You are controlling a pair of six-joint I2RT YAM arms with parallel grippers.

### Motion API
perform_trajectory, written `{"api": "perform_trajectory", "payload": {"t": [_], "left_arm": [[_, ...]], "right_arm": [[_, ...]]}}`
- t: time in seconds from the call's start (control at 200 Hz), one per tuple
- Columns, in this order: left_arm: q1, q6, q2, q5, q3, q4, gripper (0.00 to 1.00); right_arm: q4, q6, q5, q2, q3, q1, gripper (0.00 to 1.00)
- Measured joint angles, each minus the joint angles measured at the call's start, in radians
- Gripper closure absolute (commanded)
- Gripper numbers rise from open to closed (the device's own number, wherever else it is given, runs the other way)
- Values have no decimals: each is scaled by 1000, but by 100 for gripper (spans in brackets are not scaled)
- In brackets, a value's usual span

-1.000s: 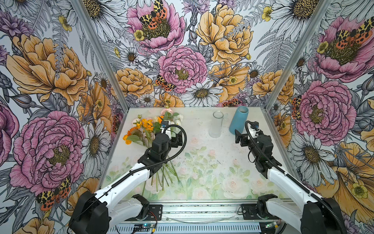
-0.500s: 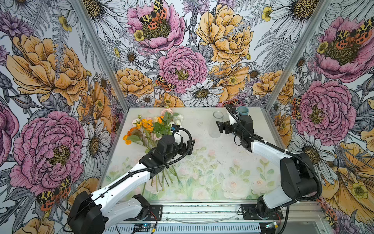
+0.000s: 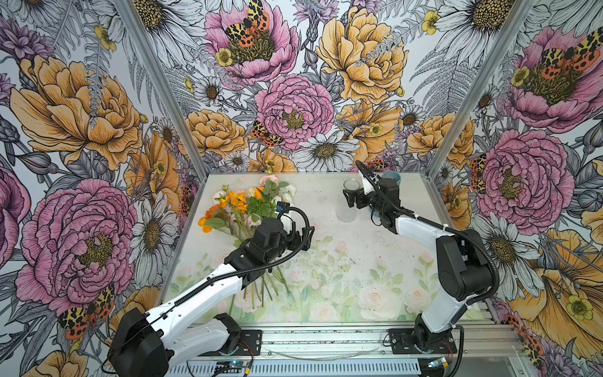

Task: Arrange the flowers into the vase
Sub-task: 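Grasp the clear ribbed glass vase with the right gripper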

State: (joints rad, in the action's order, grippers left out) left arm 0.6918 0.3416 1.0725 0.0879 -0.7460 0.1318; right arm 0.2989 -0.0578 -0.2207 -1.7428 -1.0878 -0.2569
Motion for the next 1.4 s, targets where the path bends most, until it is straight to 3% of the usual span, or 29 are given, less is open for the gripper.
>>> {"api": "perform_trajectory", "payload": {"t": [0.29, 0.706, 1.401], "left_arm": [[0, 0, 0, 1, 0, 0, 1], [0, 0, -1, 8, 0, 0, 1], [0, 1, -33, 47, 8, 14, 1]], "right_arm": [[43, 0, 0, -43, -15, 0, 4], [83, 3, -2, -53, -19, -13, 23], [82, 7, 3, -45, -18, -15, 40]]}}
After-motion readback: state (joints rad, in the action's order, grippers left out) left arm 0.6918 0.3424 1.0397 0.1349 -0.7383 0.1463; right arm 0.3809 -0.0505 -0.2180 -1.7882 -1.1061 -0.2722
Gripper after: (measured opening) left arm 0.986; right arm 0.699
